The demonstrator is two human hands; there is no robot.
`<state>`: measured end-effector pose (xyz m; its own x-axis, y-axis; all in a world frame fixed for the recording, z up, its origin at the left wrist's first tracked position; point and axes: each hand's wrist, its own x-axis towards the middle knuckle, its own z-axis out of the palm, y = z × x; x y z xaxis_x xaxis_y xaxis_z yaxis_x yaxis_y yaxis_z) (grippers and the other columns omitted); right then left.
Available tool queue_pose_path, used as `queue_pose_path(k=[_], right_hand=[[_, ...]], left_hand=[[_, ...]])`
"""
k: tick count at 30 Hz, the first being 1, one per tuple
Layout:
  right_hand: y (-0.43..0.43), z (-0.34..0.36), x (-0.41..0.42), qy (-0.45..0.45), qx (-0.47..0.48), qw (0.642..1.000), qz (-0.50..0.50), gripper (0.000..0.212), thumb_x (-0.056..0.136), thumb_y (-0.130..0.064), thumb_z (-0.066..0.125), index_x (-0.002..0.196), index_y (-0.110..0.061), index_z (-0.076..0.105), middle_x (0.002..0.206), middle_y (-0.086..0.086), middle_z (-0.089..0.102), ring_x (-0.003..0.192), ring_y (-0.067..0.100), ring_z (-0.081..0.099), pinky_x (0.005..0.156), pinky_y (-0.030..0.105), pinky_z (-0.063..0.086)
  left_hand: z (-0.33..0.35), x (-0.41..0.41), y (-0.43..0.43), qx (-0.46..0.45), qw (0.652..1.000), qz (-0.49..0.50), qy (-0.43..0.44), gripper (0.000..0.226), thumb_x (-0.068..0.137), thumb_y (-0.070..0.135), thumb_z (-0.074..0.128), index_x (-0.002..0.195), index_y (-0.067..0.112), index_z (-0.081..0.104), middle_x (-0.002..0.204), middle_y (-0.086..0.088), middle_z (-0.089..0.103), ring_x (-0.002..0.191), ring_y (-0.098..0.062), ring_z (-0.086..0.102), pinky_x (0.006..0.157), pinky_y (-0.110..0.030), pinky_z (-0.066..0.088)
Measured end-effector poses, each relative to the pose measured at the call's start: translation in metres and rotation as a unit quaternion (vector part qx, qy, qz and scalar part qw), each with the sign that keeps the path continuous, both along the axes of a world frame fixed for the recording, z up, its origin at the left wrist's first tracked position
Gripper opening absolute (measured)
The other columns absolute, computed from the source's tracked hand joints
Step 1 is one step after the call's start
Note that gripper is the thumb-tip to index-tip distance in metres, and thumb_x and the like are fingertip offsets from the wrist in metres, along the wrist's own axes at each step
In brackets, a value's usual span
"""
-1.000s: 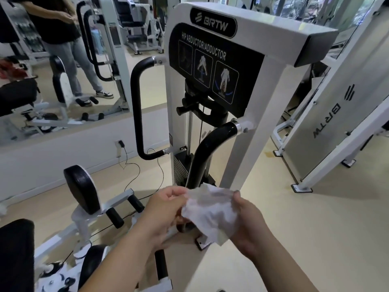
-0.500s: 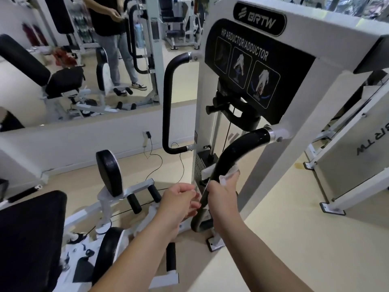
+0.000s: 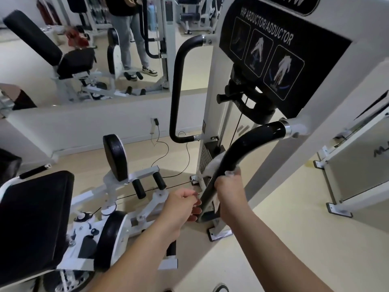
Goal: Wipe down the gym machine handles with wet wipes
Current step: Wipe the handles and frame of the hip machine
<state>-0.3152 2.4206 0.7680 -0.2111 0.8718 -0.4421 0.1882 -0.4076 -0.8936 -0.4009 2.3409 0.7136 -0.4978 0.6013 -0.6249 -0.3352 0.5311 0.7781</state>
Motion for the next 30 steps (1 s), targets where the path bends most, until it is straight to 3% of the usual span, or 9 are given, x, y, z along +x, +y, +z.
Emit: queue_pose_path(k=[5,7,12,14,16,20,23,26,30], right_hand=[[0.011,0.025,0.012,0.082,0.06,0.995,0.025,0.047,0.086,0.007,0.046,0.112,-0.031,0.044,0.095,0.003,0.054,0.085,0.018,0.051,0.075,0.037,0.044],[0.006,0.016,0.015,0.068,0.081,0.992,0.066,0.053,0.084,0.002,0.046,0.124,-0.031,0.041,0.1,0.0,0.056,0.087,0.017,0.054,0.077,0.037,0.047],[0.008,-0.016,0.017,-0.044,0.029,0.992,0.118,0.021,0.099,0.001,0.043,0.089,-0.018,0.048,0.075,0.002,0.048,0.069,0.017,0.051,0.065,0.035,0.049],[0.003,-0.024,0.016,-0.039,0.05,0.988,0.143,0.025,0.103,-0.001,0.042,0.104,-0.025,0.049,0.085,-0.003,0.052,0.069,0.003,0.057,0.063,0.021,0.055],[0.001,-0.03,0.016,-0.036,0.079,0.988,0.127,0.038,0.098,0.003,0.042,0.122,-0.027,0.046,0.09,-0.003,0.054,0.079,0.007,0.06,0.058,0.016,0.05],[0.0,-0.01,0.018,-0.029,0.083,0.993,0.077,0.017,0.089,-0.006,0.047,0.103,-0.014,0.051,0.088,0.006,0.055,0.08,0.018,0.051,0.066,0.031,0.041],[0.008,0.009,0.026,0.01,0.101,0.993,-0.061,0.021,0.092,0.005,0.048,0.095,-0.013,0.057,0.085,0.001,0.057,0.075,0.002,0.061,0.065,0.022,0.045],[0.013,0.016,0.034,0.045,0.082,0.977,-0.192,0.032,0.095,0.004,0.046,0.112,-0.017,0.064,0.092,0.0,0.064,0.077,0.018,0.056,0.059,0.022,0.038],[0.0,0.009,0.014,-0.026,0.118,0.99,-0.072,0.034,0.097,-0.001,0.042,0.125,-0.015,0.055,0.097,0.007,0.063,0.074,0.014,0.057,0.058,0.018,0.045]], left_hand=[[0.002,0.008,0.014,-0.002,1.0,0.018,0.014,0.019,0.102,0.007,0.051,0.108,0.014,0.067,0.102,-0.011,0.075,0.078,-0.023,0.071,0.073,-0.037,0.061],[0.002,0.013,0.019,0.01,0.999,0.029,0.01,0.019,0.101,0.005,0.049,0.108,0.012,0.066,0.103,-0.016,0.075,0.074,-0.022,0.067,0.07,-0.036,0.057],[-0.002,0.031,0.029,0.023,0.998,0.055,0.022,0.018,0.101,0.002,0.05,0.106,0.011,0.066,0.082,-0.007,0.071,0.068,-0.018,0.062,0.071,-0.037,0.052],[-0.003,0.032,0.029,0.026,0.997,0.055,0.044,0.02,0.1,0.002,0.051,0.103,0.015,0.066,0.088,-0.002,0.071,0.075,-0.018,0.064,0.076,-0.039,0.055],[-0.004,0.029,0.025,0.017,0.997,0.032,0.062,0.024,0.1,0.001,0.05,0.103,0.02,0.065,0.096,-0.002,0.072,0.083,-0.018,0.067,0.08,-0.039,0.058],[-0.002,0.007,0.017,0.015,0.997,-0.002,0.076,0.027,0.101,0.003,0.047,0.106,0.021,0.067,0.103,-0.007,0.073,0.081,-0.016,0.067,0.065,-0.029,0.056],[0.004,-0.01,0.014,0.024,0.997,-0.022,0.071,0.019,0.101,0.004,0.053,0.105,0.016,0.068,0.099,-0.01,0.072,0.082,-0.02,0.066,0.08,-0.039,0.059],[0.009,-0.018,0.018,0.038,0.996,-0.049,0.061,0.018,0.1,0.004,0.055,0.103,0.016,0.068,0.097,-0.012,0.071,0.084,-0.022,0.067,0.086,-0.043,0.06],[0.004,-0.008,0.026,0.049,0.995,-0.073,0.054,0.022,0.1,0.005,0.052,0.104,0.02,0.067,0.097,-0.01,0.073,0.081,-0.022,0.068,0.076,-0.038,0.058]])
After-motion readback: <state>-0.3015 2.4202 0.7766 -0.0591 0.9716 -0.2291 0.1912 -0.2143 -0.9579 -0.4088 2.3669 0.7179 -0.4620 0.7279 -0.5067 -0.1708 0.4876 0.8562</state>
